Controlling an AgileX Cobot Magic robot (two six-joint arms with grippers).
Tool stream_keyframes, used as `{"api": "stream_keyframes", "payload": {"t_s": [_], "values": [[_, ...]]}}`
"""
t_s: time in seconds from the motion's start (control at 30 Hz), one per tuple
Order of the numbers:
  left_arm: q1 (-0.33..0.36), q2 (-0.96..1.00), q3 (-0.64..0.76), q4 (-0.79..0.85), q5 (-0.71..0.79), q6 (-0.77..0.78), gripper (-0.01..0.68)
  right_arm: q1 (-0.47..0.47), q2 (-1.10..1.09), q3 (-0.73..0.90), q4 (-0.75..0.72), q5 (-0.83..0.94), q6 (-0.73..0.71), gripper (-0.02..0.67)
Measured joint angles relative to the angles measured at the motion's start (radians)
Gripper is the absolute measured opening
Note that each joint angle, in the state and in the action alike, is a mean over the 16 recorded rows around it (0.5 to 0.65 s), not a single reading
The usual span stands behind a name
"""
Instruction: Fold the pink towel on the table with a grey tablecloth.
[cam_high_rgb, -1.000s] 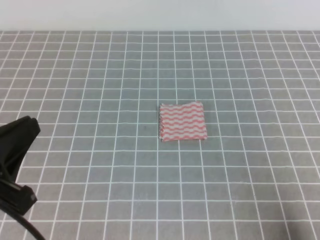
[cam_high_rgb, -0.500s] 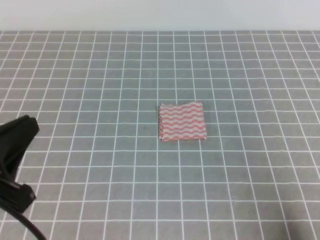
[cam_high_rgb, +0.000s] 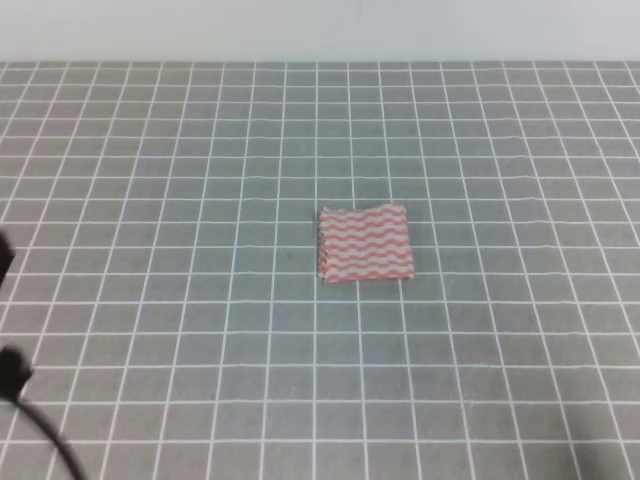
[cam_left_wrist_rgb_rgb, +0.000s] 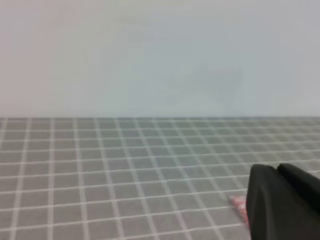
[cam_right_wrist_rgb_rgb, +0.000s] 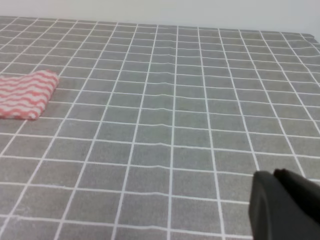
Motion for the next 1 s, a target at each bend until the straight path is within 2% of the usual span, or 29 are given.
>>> {"api": "stream_keyframes", "payload": {"t_s": [0.17,0.27,0.53,1.0], "values": [[0.08,-0.125,0.093,0.349,0.013,-0.341,-0.002,0.0,0.0,-0.001,0.0,0.001,0.0,-0.017],[0.128,-0.208,0.154,0.444,0.054,-0.413,-0.002,0.0,0.0,0.0,0.0,0.001,0.0,-0.017],[0.199,-0.376,0.291,0.438,0.162,-0.391,-0.002,0.0,0.0,-0.003,0.001,0.001,0.0,-0.017],[0.204,-0.463,0.371,0.372,0.282,-0.206,-0.002,0.0,0.0,-0.004,0.001,0.001,0.0,-0.017]]}}
